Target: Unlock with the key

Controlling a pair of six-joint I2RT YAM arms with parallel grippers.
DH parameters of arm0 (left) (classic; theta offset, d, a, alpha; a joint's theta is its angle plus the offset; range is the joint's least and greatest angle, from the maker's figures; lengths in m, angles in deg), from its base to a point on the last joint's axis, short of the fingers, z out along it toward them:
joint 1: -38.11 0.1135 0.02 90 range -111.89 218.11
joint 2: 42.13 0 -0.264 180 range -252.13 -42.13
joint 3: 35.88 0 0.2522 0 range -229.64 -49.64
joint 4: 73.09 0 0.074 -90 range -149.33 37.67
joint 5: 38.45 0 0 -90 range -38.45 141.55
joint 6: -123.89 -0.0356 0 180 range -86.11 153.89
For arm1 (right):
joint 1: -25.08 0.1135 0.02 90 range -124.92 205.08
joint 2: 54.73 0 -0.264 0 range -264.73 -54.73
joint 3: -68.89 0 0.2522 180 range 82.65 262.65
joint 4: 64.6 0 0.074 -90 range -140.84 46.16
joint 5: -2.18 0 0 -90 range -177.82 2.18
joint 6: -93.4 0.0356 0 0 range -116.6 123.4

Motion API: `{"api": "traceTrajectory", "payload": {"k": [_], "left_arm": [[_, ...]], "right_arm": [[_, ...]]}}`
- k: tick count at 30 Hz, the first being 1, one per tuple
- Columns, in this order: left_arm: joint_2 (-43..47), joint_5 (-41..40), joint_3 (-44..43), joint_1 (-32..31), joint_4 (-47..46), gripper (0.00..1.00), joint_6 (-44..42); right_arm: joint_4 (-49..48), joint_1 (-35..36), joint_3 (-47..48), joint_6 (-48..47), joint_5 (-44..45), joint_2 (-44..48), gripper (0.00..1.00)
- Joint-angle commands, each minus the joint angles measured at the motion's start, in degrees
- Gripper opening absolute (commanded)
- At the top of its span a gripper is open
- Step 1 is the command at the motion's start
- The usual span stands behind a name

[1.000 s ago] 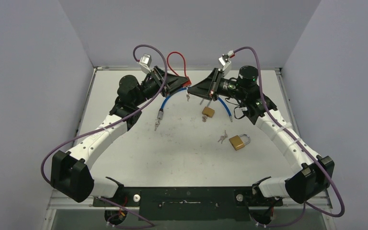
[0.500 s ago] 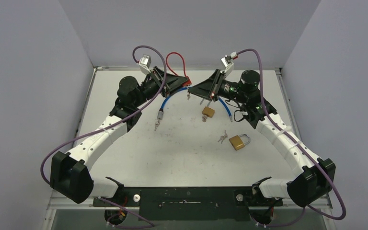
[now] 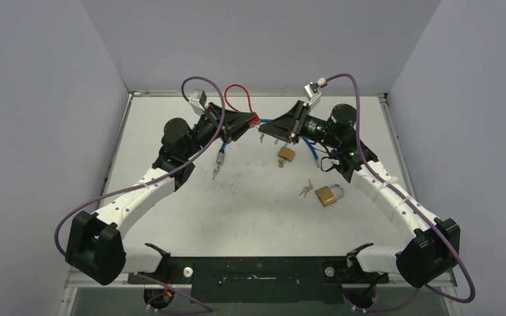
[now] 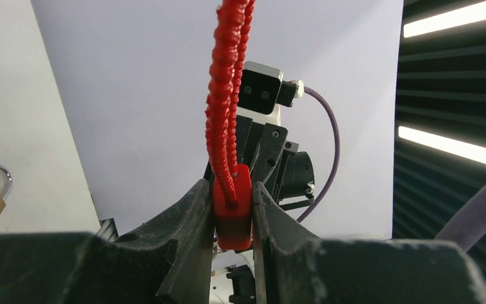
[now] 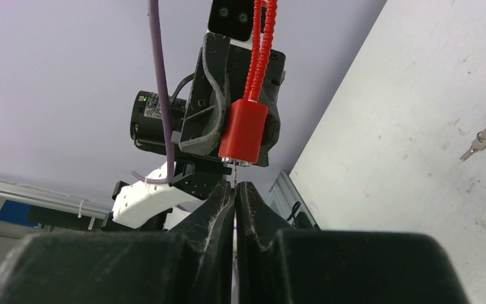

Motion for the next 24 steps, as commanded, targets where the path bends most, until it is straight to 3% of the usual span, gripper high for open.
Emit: {"api": "traceTrajectory", "payload": {"k": [1, 8, 16, 24], "left_arm": [[3.34, 1.38, 1.56, -1.94, -6.49, 0.0, 3.2], [4.36, -4.91, 4.5, -1.53, -8.68, 0.0, 3.75], [7.33, -16.76, 3.4, -1.24, -3.69, 0.0, -9.71], [3.83, -5.69, -2.14, -1.15, 1.29, 0.0, -2.99]], "right_arm": [[-7.06, -0.69, -1.16, 3.28, 3.48, 1.3, 0.0], [-5.48, -0.64, -3.08, 1.5, 2.75, 4.0, 0.0], [5.8, -0.65, -2.04, -3.85, 0.99, 6.23, 0.0], [1.26, 0.98, -0.59, -3.42, 4.68, 5.63, 0.0]]}}
